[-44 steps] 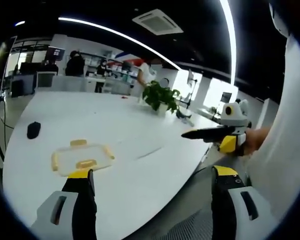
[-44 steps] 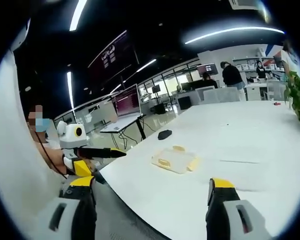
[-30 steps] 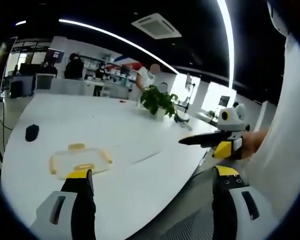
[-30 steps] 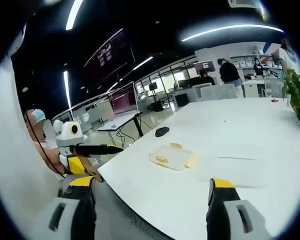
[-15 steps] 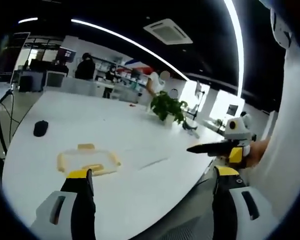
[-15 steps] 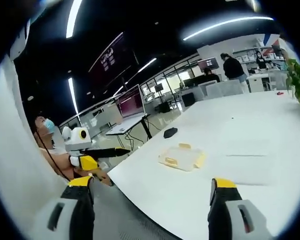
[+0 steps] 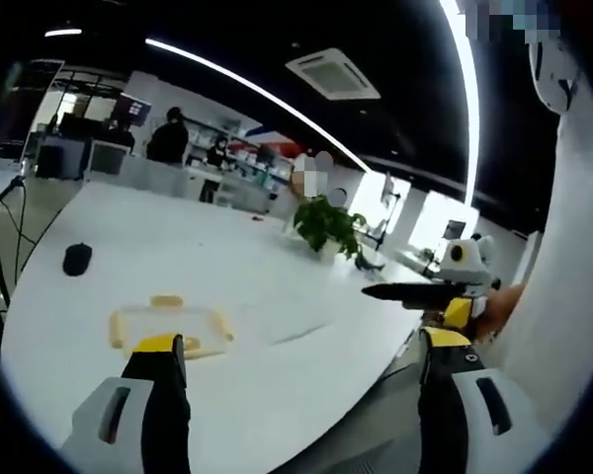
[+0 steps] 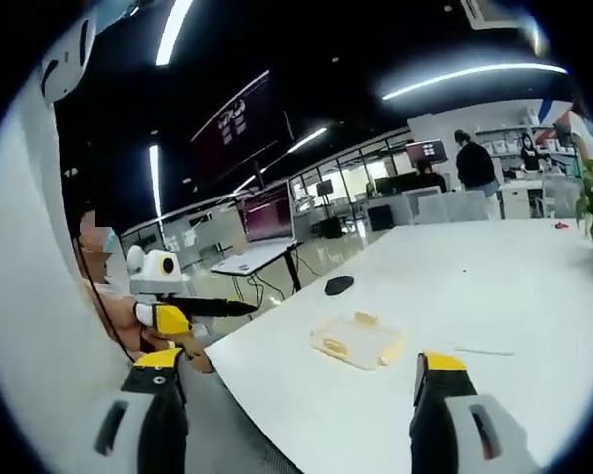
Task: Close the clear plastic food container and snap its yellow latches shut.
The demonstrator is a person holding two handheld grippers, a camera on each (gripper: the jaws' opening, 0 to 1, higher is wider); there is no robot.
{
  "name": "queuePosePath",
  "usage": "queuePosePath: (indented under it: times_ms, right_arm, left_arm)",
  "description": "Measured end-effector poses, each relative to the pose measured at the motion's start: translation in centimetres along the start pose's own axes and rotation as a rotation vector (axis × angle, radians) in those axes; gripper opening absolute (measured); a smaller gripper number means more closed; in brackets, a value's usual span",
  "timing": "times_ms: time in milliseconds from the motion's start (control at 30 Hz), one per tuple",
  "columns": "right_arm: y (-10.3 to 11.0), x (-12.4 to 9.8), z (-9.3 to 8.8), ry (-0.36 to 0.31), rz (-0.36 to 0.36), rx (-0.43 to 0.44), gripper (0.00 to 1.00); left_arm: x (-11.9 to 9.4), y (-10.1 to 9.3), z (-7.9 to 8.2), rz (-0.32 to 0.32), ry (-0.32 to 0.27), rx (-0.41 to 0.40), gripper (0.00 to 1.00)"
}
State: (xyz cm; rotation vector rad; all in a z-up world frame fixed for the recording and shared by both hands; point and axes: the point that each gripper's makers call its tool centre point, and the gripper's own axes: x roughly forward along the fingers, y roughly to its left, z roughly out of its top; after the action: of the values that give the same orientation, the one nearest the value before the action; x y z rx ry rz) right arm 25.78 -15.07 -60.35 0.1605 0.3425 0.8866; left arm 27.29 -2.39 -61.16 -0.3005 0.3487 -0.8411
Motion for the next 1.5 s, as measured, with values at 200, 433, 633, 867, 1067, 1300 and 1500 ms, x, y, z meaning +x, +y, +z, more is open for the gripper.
queuePosePath:
  times_ms: [200,433,633,867,1067,1300,1500]
  right_arm:
    - [-1.8,1.1,2.2,0.009,-0.002,-0.083,0.93]
    - [-3.3,2.0,2.2,0.070,0.006,-0.181,0.88]
    - [-4.0,2.6,2.3,0.099,0.025,-0.205,0.86]
    - [-4.8,3.3,1.8,0.171,0.051,-0.280,0.78]
    - [-5.5,4.5,1.7,0.196,0.061,-0.300,0.75]
    - [-6.9,6.0,1.6,0.223,0.064,-0.323,0.73]
    - [-7.3,7.7,1.6,0.241,0.085,-0.339,0.73]
  left_arm:
    - [-0.3,1.3,0.9,0.006,0.025,0.056,0.97]
    - [-0.5,2.9,1.6,-0.009,0.084,0.149,0.98]
    - [-0.2,3.8,2.5,-0.027,0.109,0.187,0.97]
    - [0.2,5.3,2.5,-0.050,0.185,0.283,0.94]
    - [0.6,5.8,2.2,-0.129,0.265,0.331,0.90]
    - [1.6,8.1,2.3,-0.138,0.323,0.371,0.88]
    - [2.3,9.5,1.7,-0.141,0.380,0.419,0.88]
